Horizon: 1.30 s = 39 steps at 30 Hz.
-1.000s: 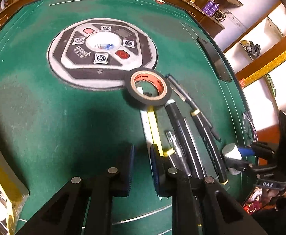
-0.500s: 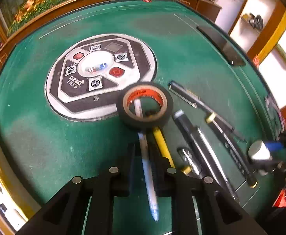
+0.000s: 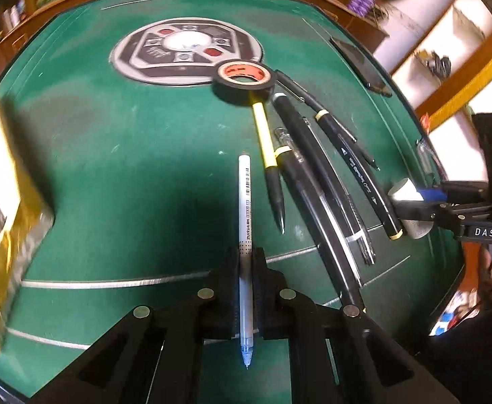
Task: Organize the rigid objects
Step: 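Carry the white pen and medicine bottle over the tray with both grippers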
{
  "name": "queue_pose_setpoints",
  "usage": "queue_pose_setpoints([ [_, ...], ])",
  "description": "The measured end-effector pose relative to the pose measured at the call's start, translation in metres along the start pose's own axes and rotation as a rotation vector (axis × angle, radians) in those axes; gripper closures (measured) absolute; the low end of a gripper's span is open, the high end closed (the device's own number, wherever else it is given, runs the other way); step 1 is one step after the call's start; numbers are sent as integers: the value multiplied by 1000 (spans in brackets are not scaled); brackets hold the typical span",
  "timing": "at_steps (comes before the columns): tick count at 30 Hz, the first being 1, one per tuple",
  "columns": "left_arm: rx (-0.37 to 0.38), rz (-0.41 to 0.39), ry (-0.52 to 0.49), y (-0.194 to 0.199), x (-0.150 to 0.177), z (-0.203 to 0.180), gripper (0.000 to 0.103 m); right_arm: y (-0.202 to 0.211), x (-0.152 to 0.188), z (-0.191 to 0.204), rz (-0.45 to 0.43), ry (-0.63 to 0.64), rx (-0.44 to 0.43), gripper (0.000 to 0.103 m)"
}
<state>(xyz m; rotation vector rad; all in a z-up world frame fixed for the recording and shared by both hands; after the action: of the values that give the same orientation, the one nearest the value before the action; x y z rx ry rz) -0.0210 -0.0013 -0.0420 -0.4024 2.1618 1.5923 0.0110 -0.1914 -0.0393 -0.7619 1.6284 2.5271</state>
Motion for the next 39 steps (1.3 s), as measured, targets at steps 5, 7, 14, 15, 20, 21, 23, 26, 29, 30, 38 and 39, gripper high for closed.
queue_pose_setpoints([
  [5, 23, -71, 67, 14, -12, 1, 96, 7, -6, 11, -23, -12, -49, 71],
  [7, 44, -92, 81, 23, -16, 2, 96, 9, -10, 20, -32, -5, -74, 71],
  [14, 44, -137, 106, 45, -19, 11, 96, 9, -17, 48, -35, 44, -113, 70],
  [15, 40, -148, 109, 49, -20, 13, 96, 8, -18, 51, -34, 48, -117, 70],
  [20, 26, -196, 124, 68, -23, 25, 96, 5, -25, 74, -22, 84, -141, 70],
  [21, 23, -207, 127, 72, -24, 28, 96, 4, -27, 81, -20, 99, -145, 70],
  [23, 8, -232, 134, 82, -27, 36, 96, 3, -33, 96, -19, 130, -154, 70],
  [26, -15, -265, 146, 96, -29, 50, 96, 0, -41, 118, -18, 169, -170, 70],
  [29, -43, -290, 155, 108, -30, 66, 96, -7, -49, 144, -9, 200, -195, 70],
  [30, -50, -299, 163, 112, -30, 73, 96, -10, -52, 152, -6, 211, -202, 70],
  [38, -116, -339, 260, 135, -18, 139, 96, -31, -79, 234, 3, 307, -270, 70],
  [39, -121, -340, 269, 135, -17, 145, 96, -34, -82, 245, 4, 317, -280, 70],
])
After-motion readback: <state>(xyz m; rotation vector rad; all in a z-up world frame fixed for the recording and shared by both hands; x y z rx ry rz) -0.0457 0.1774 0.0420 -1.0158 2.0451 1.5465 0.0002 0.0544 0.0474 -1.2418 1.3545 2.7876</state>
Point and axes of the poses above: each gripper's, at about its wrist camera, not at the fingertips, and y roughly against the way its jaws point, z to its left, x to its underside, the point moved 7 cm from there along -y, roughly the way its jaws point, and after that the axes turned 10 degrees about -z, right-handed, at the moved point
